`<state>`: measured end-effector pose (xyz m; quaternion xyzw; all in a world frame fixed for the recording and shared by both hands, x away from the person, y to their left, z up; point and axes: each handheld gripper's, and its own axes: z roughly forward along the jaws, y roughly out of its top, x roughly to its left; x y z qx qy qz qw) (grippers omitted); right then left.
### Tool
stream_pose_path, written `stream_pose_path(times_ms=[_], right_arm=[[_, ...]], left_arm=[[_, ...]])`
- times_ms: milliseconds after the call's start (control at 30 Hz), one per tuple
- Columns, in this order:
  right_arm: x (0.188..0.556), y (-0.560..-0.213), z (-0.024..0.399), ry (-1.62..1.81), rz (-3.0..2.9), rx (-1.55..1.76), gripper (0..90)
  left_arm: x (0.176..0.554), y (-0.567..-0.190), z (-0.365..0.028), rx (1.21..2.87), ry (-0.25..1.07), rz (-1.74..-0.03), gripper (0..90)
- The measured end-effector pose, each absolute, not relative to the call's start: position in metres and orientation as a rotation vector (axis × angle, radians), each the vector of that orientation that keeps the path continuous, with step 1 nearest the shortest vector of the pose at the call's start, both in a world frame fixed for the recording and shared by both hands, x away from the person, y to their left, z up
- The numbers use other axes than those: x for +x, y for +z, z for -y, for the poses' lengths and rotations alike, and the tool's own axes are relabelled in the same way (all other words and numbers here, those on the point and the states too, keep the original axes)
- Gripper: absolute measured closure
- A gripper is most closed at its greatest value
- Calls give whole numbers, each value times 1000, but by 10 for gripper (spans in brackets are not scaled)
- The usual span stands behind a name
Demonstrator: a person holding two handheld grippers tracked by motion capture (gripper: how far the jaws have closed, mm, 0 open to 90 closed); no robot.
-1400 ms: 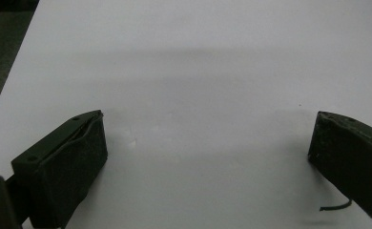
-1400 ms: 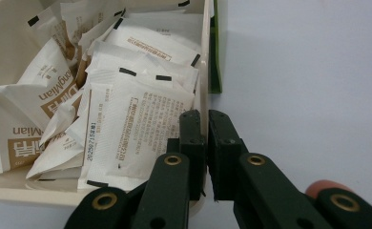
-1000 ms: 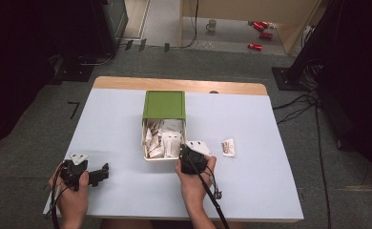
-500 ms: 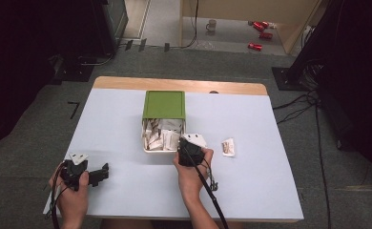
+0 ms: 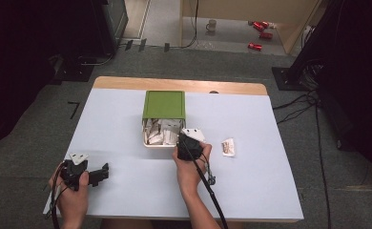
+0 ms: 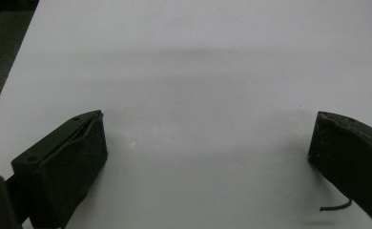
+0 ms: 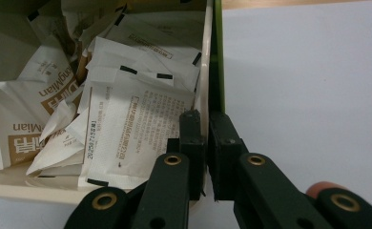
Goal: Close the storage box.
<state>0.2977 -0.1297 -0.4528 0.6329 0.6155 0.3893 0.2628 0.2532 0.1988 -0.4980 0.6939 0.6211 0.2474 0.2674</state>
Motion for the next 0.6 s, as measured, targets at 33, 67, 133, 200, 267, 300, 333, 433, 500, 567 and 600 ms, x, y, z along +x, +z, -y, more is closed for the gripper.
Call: stream_pose_path(times_ms=[33, 67, 133, 200, 267, 300, 333, 433, 500, 567, 600], right_arm=[[298, -453, 130, 1055, -1668, 1703, 866], [298, -453, 130, 1057, -1670, 1701, 865], [298, -454, 131, 1065, -1677, 1693, 860], [297, -454, 132, 1081, -1684, 1696, 846], [295, -453, 137, 1126, -1691, 1704, 834], [294, -452, 139, 1153, -1692, 1701, 831], [291, -451, 142, 1176, -1693, 1697, 830], [283, -445, 145, 1199, -1685, 1662, 832], [279, -440, 146, 1205, -1678, 1638, 844], [278, -437, 147, 1208, -1672, 1626, 855], [277, -437, 148, 1212, -1675, 1628, 869]], left_arm=[[253, -498, -199, 1873, 667, -1676, 0], [253, -498, -199, 1873, 667, -1676, 0], [253, -498, -199, 1873, 668, -1676, 0], [253, -498, -199, 1873, 667, -1676, 0], [253, -498, -199, 1873, 667, -1676, 0], [253, -498, -199, 1872, 668, -1676, 0], [253, -498, -199, 1873, 668, -1676, 0], [253, -498, -199, 1873, 668, -1676, 0], [253, -498, -199, 1873, 668, -1676, 0], [253, -498, -199, 1873, 668, -1676, 0], [253, -498, -199, 1873, 668, -1676, 0]])
